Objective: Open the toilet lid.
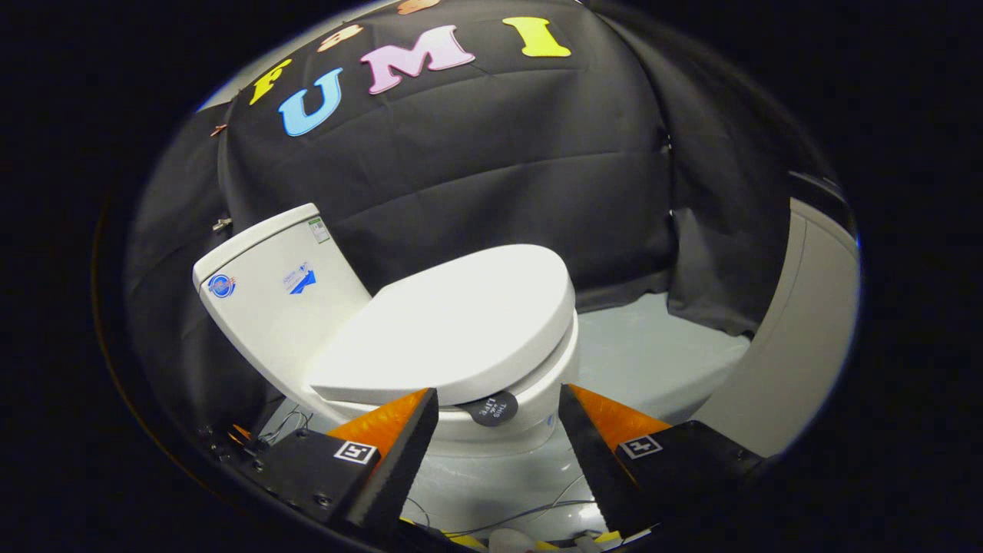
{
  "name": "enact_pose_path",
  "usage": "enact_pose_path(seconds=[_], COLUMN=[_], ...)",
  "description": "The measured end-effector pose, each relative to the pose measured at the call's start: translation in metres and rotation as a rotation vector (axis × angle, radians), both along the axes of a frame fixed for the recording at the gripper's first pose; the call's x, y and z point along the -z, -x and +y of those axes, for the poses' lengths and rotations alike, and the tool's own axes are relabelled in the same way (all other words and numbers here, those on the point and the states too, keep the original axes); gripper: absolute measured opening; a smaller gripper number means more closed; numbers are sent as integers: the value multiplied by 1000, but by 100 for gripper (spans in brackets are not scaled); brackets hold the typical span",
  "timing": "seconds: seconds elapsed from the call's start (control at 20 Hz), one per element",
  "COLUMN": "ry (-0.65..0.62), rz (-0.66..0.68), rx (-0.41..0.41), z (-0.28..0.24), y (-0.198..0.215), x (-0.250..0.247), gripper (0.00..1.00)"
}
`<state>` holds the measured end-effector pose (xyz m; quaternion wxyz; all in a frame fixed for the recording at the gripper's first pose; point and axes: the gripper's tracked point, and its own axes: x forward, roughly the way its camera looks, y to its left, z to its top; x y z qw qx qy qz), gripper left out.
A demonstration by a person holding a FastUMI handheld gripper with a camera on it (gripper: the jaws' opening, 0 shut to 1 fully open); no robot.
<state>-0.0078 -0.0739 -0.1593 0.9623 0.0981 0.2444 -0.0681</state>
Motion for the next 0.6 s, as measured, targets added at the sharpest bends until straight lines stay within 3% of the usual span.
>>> enact_pose_path(seconds=[0.6], ry=[-234], rz=[108], rx=[98], z=[-14], y=[-1], x=[50], gripper=[99])
